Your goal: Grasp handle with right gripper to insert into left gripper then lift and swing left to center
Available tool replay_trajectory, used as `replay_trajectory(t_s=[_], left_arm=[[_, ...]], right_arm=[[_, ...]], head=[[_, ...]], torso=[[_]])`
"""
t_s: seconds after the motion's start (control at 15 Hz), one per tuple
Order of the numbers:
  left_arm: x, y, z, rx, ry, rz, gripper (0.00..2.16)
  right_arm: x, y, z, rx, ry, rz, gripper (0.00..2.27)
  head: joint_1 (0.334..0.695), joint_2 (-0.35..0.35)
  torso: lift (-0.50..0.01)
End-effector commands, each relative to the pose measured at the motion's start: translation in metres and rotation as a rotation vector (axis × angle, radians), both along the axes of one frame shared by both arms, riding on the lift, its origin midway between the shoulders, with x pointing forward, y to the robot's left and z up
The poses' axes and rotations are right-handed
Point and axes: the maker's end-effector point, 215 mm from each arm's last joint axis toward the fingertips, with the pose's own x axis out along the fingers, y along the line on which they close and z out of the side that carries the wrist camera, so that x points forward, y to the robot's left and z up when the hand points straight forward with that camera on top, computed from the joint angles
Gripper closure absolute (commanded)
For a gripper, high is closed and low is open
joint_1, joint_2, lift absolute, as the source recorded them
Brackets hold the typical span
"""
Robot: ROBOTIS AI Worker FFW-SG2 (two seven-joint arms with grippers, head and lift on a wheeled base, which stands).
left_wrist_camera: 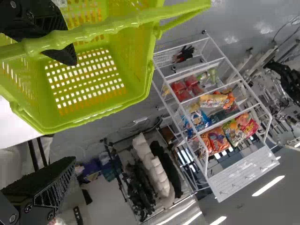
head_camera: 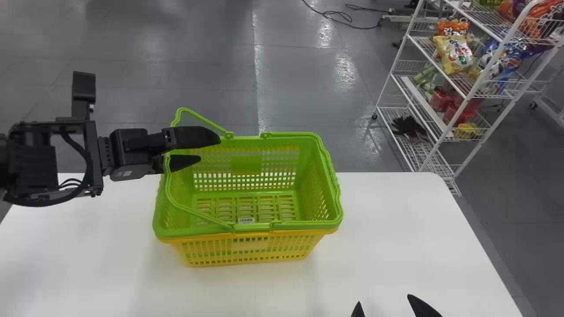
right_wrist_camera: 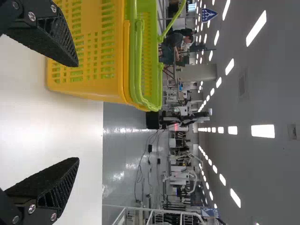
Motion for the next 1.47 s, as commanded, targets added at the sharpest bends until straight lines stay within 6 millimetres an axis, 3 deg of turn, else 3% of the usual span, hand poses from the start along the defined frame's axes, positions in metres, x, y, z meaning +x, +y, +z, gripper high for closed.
replay_trajectory(t_s=[0.0,0.33,0.53,0.67,0.87,1.4], left_arm=[[0.004,-0.010,0.006,0.001,-0.004,-0.020,0.09],[0.009,-0.022,0.019,0.015,-0.022,-0.049,0.09],[0.011,-0.028,0.023,0.016,-0.028,-0.062,0.09],[0.011,-0.031,0.026,0.015,-0.031,-0.066,0.09],[0.010,-0.041,0.030,0.007,-0.035,-0.083,0.09],[0.007,-0.051,0.029,0.005,-0.028,-0.100,0.09]], right_arm=[[0.015,-0.011,0.012,-0.013,-0.016,-0.018,0.08],[0.057,-0.027,0.025,-0.033,-0.007,-0.041,0.17],[0.086,-0.040,0.033,-0.047,0.012,-0.059,0.88],[0.102,-0.044,0.035,-0.053,0.038,-0.067,1.58],[0.128,-0.046,0.035,-0.075,0.071,-0.068,1.96],[0.176,-0.047,0.033,-0.186,0.148,-0.042,2.01]], head=[[0.695,-0.172],[0.695,-0.207],[0.695,-0.217],[0.695,-0.228],[0.695,-0.235],[0.695,-0.248]], torso=[[-0.093],[-0.093],[-0.093],[-0.093],[-0.093],[-0.093]])
